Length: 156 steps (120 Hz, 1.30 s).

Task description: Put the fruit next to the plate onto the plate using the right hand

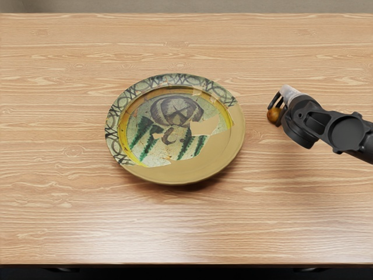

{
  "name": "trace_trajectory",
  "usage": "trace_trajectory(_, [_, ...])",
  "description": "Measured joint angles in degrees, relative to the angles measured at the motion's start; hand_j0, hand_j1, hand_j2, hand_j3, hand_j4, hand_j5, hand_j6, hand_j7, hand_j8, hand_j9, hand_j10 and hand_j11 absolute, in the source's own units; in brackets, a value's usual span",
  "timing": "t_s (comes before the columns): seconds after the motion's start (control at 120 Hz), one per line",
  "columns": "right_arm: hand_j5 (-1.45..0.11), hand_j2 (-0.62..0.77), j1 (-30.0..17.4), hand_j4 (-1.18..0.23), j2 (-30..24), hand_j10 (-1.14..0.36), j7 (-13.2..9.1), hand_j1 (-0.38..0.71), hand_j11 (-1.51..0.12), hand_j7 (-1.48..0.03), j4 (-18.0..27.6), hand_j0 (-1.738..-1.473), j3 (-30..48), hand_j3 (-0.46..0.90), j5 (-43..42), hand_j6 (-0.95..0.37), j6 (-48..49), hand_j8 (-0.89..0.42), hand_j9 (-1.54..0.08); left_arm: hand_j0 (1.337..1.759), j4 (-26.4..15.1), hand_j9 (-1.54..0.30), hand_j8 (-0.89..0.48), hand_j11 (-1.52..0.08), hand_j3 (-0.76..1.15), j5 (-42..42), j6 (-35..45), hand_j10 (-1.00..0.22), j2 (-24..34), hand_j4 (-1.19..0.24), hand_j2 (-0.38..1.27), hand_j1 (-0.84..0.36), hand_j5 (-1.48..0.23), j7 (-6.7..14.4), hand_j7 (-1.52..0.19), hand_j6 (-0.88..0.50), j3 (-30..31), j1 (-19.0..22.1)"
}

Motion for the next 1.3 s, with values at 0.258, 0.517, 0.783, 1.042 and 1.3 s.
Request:
trace_trajectory(0.258, [-0.89,0.04,0.05,-0.8,-0.01,-0.6,-0.03,0.18,-0.94,-0.93,-0.03,-1.645,-0.05,0.0,0.63,-0.53,0.19,-0.54,-0.91,1.658,0.0,-0.03,-0.02,-0.03,0.0,0.0,0.0,-0.02,0.0,-0.02,0.0,0.32,-0.03,0.0,-0.03,-0.02,0.0,0.0])
trace_trajectory(0.517, [-0.93,0.15,2.25,-0.77,-2.22,-0.56,0.04,0.22,-0.96,-0.95,0.02,-1.649,2.26,0.0,7.29,-0.51,7.85,-0.5,-0.94,1.658,0.0,-0.03,-0.02,-0.03,0.0,-0.02,0.0,-0.02,0.0,-0.02,0.0,0.32,-0.03,0.0,-0.03,-0.02,0.01,0.0])
trace_trajectory(0.783, [-0.98,0.13,4.14,-0.66,-3.97,-0.52,0.07,0.27,-0.98,-0.96,0.26,-1.652,10.34,0.0,9.11,-0.45,18.92,-0.43,-0.98,1.658,0.0,-0.03,-0.02,-0.03,0.0,-0.01,0.0,-0.02,0.0,-0.02,0.0,0.32,-0.03,0.0,-0.03,-0.02,0.01,0.0])
trace_trajectory(1.042, [-1.0,0.17,4.9,-0.63,-4.11,-0.49,0.09,0.3,-0.99,-0.96,2.01,-1.654,18.88,0.0,9.3,-0.43,27.31,-0.41,-0.99,1.658,0.0,-0.03,-0.02,-0.03,0.0,0.0,0.0,-0.02,0.0,-0.02,0.0,0.32,-0.03,0.0,-0.03,-0.02,0.01,0.0])
trace_trajectory(1.3, [-1.0,0.2,5.18,-0.63,-3.69,-0.49,0.08,0.32,-0.98,-0.96,6.32,-1.656,23.43,0.0,9.45,-0.42,30.51,-0.4,-0.99,1.658,0.0,-0.03,-0.02,-0.03,0.0,0.0,0.0,-0.02,0.0,-0.02,0.0,0.32,-0.03,0.0,-0.03,-0.02,0.01,0.0])
